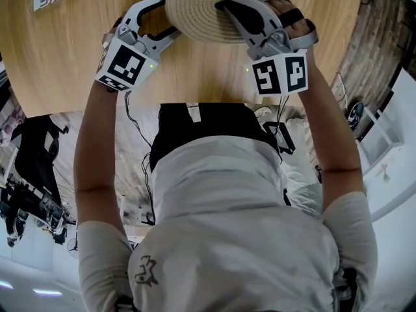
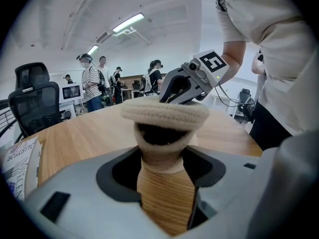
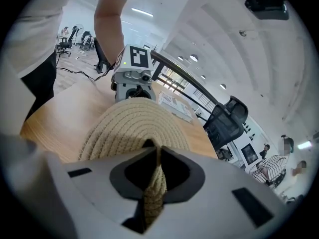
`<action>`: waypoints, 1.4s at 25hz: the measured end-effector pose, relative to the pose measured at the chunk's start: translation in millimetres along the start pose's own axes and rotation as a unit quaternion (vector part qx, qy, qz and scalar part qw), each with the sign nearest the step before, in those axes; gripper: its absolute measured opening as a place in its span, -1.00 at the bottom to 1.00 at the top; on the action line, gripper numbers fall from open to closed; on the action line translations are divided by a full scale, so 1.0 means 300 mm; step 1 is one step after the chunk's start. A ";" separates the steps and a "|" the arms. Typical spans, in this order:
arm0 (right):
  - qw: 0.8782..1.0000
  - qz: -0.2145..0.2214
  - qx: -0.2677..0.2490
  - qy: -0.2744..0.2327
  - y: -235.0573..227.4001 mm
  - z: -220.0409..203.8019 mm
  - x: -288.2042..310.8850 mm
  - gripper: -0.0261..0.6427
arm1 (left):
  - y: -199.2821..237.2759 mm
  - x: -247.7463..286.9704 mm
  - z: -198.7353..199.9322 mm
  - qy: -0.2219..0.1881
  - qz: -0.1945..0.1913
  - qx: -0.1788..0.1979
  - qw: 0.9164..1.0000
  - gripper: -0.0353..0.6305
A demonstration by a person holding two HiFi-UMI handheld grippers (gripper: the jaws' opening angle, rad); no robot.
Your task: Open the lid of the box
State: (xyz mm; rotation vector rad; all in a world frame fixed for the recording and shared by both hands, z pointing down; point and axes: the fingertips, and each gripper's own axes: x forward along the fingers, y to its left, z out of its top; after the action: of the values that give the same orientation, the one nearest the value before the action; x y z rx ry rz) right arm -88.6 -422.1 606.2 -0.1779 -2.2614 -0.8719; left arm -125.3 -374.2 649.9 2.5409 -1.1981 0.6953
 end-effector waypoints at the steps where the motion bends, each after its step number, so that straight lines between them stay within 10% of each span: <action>1: 1.000 -0.005 0.006 -0.005 -0.005 0.005 -0.005 -0.82 | 0.000 -0.002 -0.001 0.000 0.000 0.000 1.000 -0.09; 11: 0.987 -0.082 0.138 -0.028 -0.190 -0.013 -0.130 -0.83 | 0.002 0.002 -0.009 0.001 -0.007 -0.004 1.000 -0.11; 35: 0.964 -0.166 0.206 -0.021 -0.139 0.278 -0.444 -0.82 | -0.016 -0.446 0.226 -0.049 0.084 0.019 0.995 -0.08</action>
State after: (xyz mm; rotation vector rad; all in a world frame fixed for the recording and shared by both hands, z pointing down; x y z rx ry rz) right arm -50.5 -385.7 452.5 0.3862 -2.4974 -0.5397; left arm -173.7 -311.0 522.7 2.5532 -1.4581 0.6407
